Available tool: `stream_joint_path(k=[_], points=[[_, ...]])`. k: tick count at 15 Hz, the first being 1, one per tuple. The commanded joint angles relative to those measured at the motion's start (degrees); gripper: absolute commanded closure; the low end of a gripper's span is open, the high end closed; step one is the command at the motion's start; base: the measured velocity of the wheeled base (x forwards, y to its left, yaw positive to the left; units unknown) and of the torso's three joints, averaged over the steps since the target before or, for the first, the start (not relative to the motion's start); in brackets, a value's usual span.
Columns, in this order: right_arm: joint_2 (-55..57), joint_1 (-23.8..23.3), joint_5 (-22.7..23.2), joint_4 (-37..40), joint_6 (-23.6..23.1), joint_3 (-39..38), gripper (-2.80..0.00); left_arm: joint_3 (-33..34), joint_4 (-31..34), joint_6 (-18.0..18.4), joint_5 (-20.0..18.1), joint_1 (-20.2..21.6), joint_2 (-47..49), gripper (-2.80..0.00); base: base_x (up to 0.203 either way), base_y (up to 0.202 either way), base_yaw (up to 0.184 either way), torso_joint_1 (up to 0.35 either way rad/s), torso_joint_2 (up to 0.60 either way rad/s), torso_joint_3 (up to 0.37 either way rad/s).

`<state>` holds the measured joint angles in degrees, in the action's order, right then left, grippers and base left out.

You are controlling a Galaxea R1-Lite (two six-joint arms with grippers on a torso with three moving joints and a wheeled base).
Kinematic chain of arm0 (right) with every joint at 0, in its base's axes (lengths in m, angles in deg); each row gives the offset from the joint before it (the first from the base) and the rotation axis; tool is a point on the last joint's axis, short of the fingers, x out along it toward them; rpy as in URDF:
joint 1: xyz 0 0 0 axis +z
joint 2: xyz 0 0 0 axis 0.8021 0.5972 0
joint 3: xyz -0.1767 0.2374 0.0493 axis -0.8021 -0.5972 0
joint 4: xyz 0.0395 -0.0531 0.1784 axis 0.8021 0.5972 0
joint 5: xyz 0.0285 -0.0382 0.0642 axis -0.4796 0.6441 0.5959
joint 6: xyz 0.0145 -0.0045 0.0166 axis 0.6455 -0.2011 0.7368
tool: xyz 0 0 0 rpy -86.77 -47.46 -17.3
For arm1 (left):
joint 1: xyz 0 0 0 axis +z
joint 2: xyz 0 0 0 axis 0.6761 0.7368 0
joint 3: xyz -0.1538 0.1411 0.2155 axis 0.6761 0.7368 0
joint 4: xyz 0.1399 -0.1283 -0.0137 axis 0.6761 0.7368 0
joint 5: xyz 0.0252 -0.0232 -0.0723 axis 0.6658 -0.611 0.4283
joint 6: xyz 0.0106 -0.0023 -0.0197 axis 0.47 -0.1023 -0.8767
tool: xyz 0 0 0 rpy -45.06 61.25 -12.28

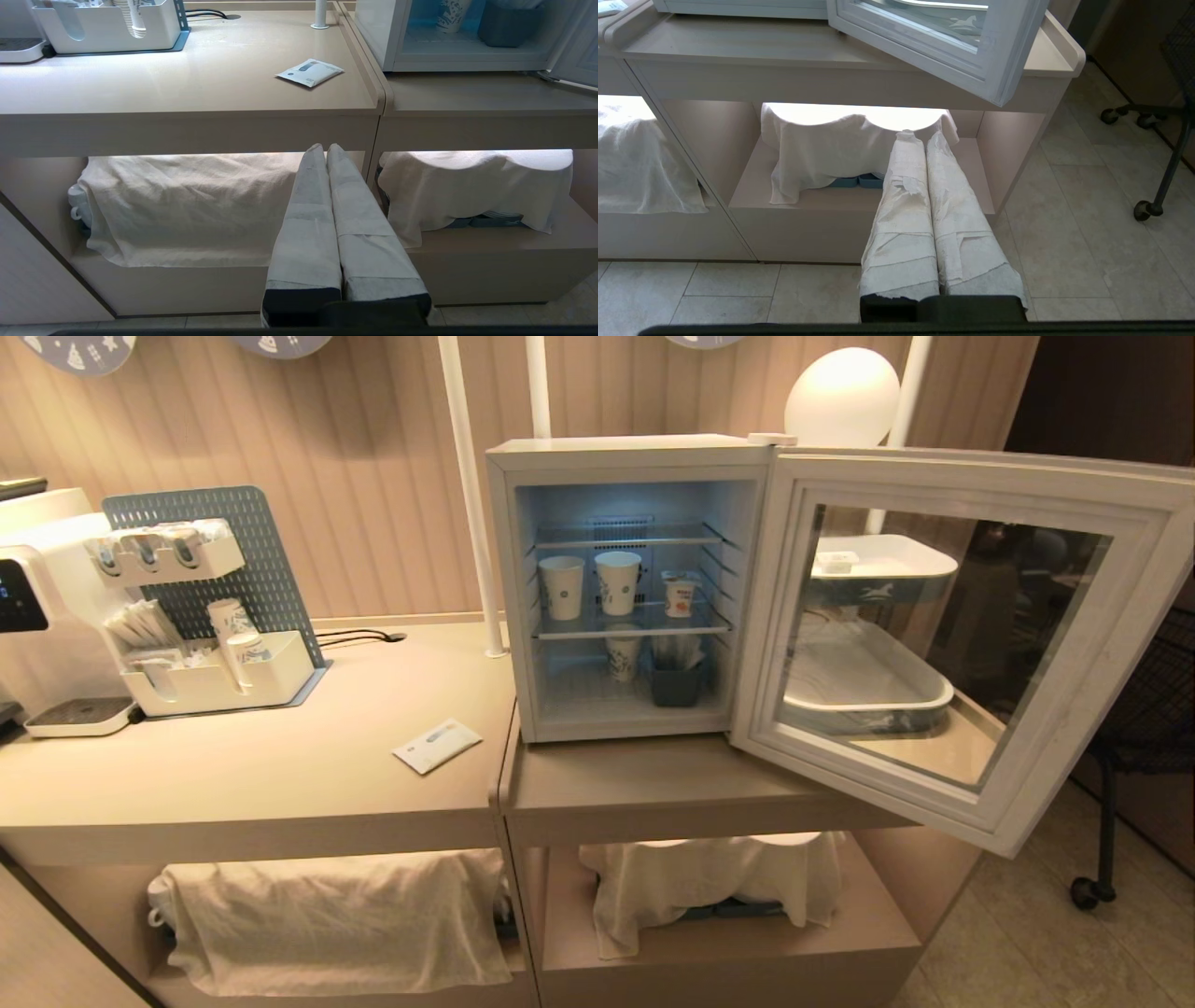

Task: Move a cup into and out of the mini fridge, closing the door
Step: Close the freezer door

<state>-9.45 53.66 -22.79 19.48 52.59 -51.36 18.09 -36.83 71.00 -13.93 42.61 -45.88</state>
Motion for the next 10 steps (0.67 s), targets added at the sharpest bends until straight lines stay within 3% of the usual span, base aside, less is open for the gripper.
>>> stream_joint_path(k=[1, 10], points=[[-0.1, 0.0, 0.0, 0.0, 0.1, 0.0, 0.0, 0.0, 0.0, 0.0, 0.0, 0.0, 0.0, 0.0, 0.0, 0.0, 0.0, 0.0, 0.0, 0.0], [-0.1, 0.0, 0.0, -0.7, 0.1, -0.3, 0.0, 0.0, 0.0, 0.0, 0.0, 0.0, 0.0, 0.0, 0.0, 0.0, 0.0, 0.0, 0.0, 0.0]])
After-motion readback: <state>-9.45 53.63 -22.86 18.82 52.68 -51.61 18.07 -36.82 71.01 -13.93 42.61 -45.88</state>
